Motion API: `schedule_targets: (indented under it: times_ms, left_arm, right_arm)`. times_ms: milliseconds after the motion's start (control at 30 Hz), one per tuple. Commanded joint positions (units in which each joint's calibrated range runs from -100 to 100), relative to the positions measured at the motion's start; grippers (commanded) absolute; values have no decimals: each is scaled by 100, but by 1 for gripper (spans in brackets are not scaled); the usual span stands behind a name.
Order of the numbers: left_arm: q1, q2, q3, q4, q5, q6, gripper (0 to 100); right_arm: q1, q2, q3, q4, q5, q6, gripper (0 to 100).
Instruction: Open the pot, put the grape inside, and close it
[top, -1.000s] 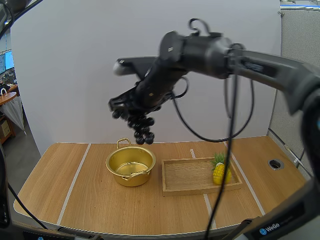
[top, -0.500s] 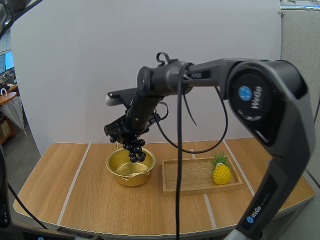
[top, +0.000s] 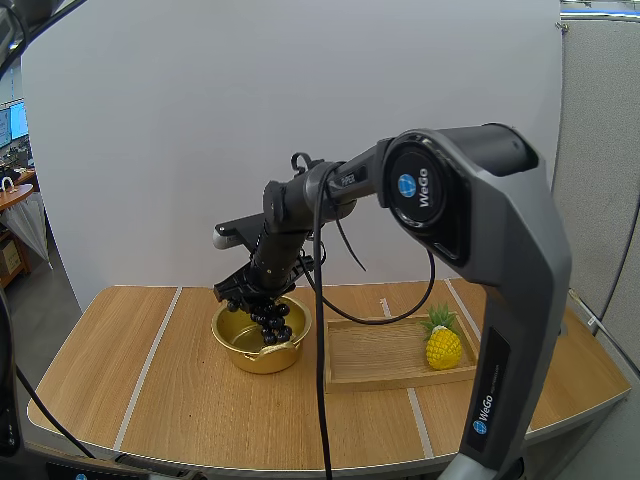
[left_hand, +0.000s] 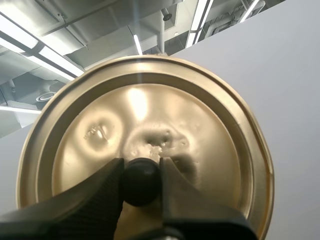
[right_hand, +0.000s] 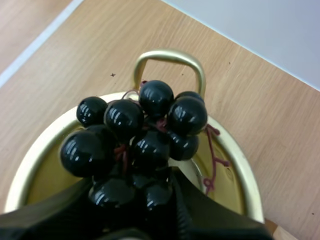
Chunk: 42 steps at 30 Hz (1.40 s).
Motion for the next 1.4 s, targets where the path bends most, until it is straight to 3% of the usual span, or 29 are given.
schedule_targets:
  times_ms: [0,533,567,633,700,733,1067,1367]
  left_arm:
    - [0,-56,-58,-16,-251,-86,0]
    - [0,-56,-58,-16,-251,-86,0]
    - [0,-56,-58,-16,-251,-86,0]
    - [0,-56,-58,-16,-251,-86,0]
    - [0,-56,-58,-16,-251,-86,0]
    - [0,-56,-58,-16,-251,-86,0]
    - [0,-56,-58,-16,-251,-86,0]
    - [0,-56,-58,-16,-251,-86,0]
  right_arm:
    - [10,142,-46,-95,-178,-62,0]
    - [17,624,-46,-60,-343,-62,0]
    - [17,624,-46,-60,-343,-62,4]
    - [17,624,-46,-60,-343,-62,37]
    - [17,624,-46,-60,-299,-62,87]
    - [17,624,-46,-60,-299,-62,100]
    - [31,-21,-46,72,-298,-39,100]
    - [31,-1328,-46,121,272,-28,100]
